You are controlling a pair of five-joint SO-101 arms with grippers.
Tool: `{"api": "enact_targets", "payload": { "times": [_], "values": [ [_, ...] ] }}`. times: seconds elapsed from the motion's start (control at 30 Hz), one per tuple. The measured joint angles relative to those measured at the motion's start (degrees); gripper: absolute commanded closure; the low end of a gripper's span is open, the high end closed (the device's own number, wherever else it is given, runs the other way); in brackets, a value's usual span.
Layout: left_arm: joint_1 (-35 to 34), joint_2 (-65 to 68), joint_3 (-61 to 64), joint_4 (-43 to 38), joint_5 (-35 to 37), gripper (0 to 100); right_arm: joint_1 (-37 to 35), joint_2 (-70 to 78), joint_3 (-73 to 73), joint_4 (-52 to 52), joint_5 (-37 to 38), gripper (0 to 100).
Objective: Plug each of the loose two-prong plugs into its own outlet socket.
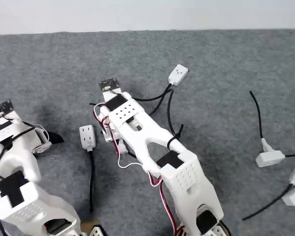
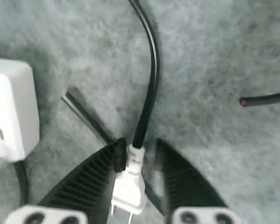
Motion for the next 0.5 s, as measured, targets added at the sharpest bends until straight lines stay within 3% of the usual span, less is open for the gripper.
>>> {"api": "enact_targets", "payload": {
  "times": [0.13,0.5],
  "values": [
    [0.0,0.0,0.0,0.0,0.0,64,-0.1,-1.1,-0.4,2.6,0.2,90.1],
    [0.0,0.0,0.0,0.0,0.0,64,-0.7,1.2,-0.4,2.2,0.2,90.6]
  ]
}}
